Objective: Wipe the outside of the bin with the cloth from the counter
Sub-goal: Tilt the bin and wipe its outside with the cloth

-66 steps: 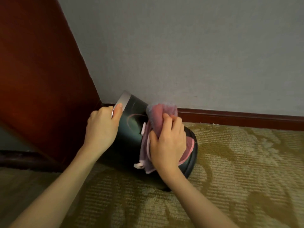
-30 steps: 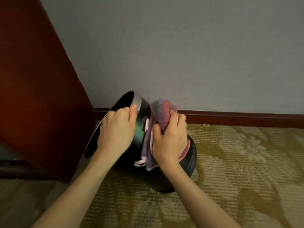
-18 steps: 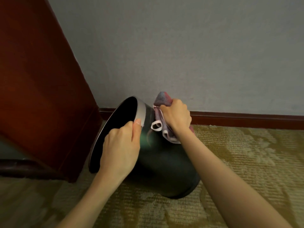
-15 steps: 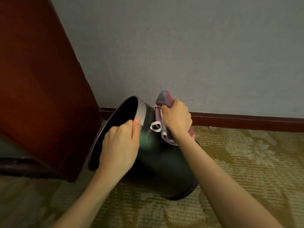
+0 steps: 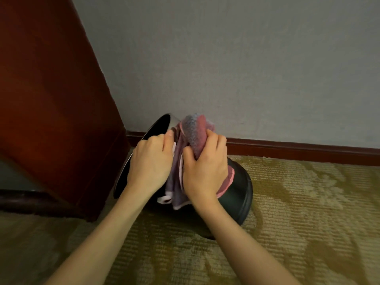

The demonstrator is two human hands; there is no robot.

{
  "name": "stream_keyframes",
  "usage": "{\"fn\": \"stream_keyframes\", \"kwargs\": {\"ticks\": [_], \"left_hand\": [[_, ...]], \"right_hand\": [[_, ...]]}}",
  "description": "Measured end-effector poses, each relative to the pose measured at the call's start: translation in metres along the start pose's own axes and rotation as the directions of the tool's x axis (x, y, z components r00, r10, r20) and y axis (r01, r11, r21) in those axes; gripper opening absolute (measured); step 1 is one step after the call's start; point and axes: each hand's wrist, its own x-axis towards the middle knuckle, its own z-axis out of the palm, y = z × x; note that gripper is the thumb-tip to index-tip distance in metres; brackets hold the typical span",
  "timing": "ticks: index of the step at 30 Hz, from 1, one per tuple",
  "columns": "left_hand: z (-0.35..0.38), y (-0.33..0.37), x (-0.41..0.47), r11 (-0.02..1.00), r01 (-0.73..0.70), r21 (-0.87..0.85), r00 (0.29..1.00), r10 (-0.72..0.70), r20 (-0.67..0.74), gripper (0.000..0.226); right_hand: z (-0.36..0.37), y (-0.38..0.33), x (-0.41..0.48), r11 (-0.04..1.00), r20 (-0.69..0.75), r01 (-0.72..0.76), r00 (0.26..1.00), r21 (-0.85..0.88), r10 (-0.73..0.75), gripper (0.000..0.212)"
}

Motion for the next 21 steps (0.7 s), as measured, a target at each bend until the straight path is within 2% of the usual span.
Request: {"fn": "stream_keyframes", "kwargs": {"ticks": [3,5,9,11,13,16,19,21], "left_hand": [[-0.003,-0.001,-0.007,1.000,0.007,-0.006,1.000,-0.007,-0.019,0.046],[-0.007,-0.001,-0.016,1.000,-0.011,-0.022,1.000,0.010,-0.006,0.045],[-0.011,-0.001,-0.025,0.999,-0.019,-0.039,1.000,0.019,0.013,0.045],[-0.012,-0.004,-0.025,0.999,-0.013,-0.050,1.000,0.013,0.010,0.046],[-0.012,-0.009,-0.023,0.999,0.007,-0.040,1.000,-0.007,-0.001,0.046],[-0.014,-0.019,-0.018,0.997,0.054,-0.049,0.999,-0.054,-0.004,0.048],[-0.016,-0.034,-0.004,0.989,0.115,-0.094,0.993,-0.116,-0.005,0.048],[-0.016,-0.041,0.007,0.984,0.133,-0.114,0.991,-0.136,-0.011,0.047]], "right_hand": [[0.006,-0.005,0.020,0.998,0.099,-0.039,0.994,-0.050,0.044,0.031],[0.014,-0.006,0.044,0.989,0.187,-0.114,0.974,-0.097,0.131,0.032],[0.032,-0.004,0.089,0.954,0.442,-0.257,0.846,-0.154,0.299,0.036],[0.039,-0.005,0.096,0.943,0.488,-0.281,0.807,-0.179,0.333,0.040],[0.044,-0.008,0.093,0.948,0.476,-0.258,0.820,-0.189,0.318,0.039],[0.045,-0.016,0.079,0.972,0.414,-0.170,0.883,-0.162,0.223,0.037],[0.040,-0.026,0.048,0.989,0.280,-0.016,0.958,-0.150,0.058,0.035],[0.035,-0.031,0.021,0.989,0.179,0.066,0.983,-0.134,-0.041,0.036]]}}
